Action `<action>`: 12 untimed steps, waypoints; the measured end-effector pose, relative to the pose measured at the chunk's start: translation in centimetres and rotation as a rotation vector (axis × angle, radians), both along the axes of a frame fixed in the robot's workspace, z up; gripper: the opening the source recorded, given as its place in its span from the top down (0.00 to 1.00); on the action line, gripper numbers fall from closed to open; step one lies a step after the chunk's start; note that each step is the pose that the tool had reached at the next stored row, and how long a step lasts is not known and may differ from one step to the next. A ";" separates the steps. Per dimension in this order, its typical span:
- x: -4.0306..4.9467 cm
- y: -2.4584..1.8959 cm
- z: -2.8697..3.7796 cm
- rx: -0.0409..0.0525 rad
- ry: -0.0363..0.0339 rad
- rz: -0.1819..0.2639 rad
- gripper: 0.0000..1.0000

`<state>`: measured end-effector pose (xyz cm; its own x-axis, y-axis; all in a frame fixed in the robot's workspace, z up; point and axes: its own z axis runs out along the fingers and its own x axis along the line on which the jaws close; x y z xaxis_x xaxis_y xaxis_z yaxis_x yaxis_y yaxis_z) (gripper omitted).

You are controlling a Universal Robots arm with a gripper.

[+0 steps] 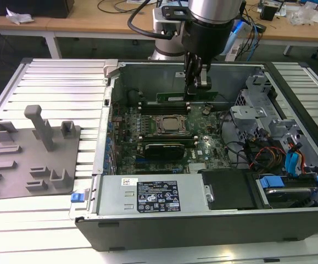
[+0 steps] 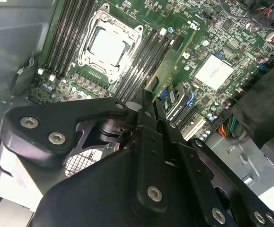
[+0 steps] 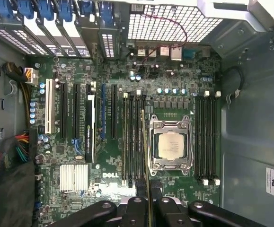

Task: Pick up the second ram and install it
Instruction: 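Pick up the second ram and move it above second insertion slot, then insert the second ram into the second slot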

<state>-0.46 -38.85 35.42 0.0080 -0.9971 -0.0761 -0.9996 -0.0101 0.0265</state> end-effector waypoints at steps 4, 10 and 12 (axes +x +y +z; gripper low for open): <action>0.01 0.00 0.00 0.0000 0.0000 0.000 0.86; 0.03 0.00 0.00 0.0000 0.0000 0.000 0.86; 0.16 0.00 -0.07 0.0001 0.0000 0.000 0.86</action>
